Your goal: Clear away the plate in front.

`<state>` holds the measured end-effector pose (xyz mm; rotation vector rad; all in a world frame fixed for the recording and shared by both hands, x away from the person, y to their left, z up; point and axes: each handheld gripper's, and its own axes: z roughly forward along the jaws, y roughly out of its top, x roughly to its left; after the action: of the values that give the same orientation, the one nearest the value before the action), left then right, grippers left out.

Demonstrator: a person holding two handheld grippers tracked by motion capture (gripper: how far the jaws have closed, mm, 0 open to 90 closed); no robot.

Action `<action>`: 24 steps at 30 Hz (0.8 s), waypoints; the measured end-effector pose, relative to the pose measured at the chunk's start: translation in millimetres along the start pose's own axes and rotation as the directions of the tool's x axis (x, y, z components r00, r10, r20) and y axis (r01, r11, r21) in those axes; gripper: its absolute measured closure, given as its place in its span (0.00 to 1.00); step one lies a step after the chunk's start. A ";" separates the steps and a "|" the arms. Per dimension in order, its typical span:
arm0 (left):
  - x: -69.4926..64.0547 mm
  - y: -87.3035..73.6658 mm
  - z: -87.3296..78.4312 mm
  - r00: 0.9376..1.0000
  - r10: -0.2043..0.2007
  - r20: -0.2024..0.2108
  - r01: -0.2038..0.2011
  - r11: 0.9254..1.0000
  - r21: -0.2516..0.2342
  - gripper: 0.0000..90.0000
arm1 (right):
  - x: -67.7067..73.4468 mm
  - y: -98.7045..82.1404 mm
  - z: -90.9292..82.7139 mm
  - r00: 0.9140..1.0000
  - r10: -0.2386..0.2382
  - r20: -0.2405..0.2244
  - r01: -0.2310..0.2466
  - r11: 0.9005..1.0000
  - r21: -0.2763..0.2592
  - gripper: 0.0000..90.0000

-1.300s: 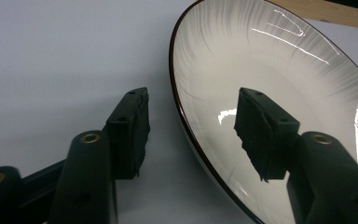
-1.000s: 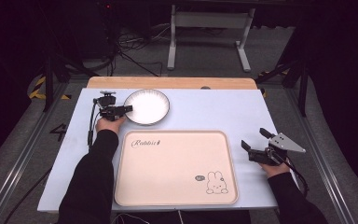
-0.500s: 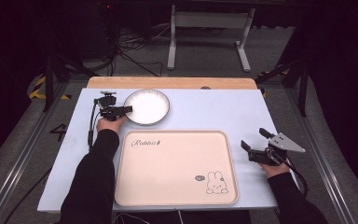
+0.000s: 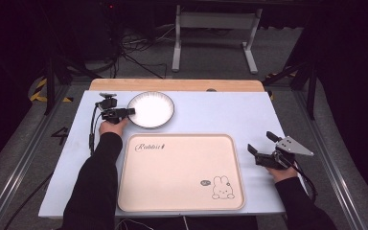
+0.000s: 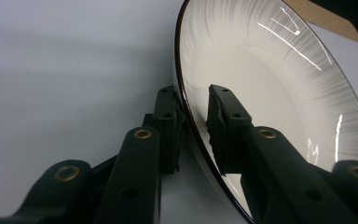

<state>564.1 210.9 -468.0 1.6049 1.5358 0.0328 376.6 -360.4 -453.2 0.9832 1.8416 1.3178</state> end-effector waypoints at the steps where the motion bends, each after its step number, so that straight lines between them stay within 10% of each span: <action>1: 0.5 0.2 -0.2 1.000 -0.003 0.003 0.003 1.000 0.002 0.84 | 0.0 0.0 0.0 1.000 -0.001 0.000 0.001 1.000 0.000 0.08; 15: -8.1 5.4 -4.4 0.999 -0.039 -0.017 0.039 0.999 -0.011 0.89 | 0.1 0.4 0.7 1.000 -0.003 -0.001 0.003 1.000 0.009 0.09; 24: -24.9 12.9 -11.5 0.999 0.030 -0.024 -0.031 0.998 -0.051 0.93 | 0.1 0.4 0.8 1.000 -0.004 -0.005 0.004 1.000 0.011 0.09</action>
<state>562.0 199.1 -440.2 1.5923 1.5167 0.1074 377.3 -359.8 -453.0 0.9826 1.8551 1.3099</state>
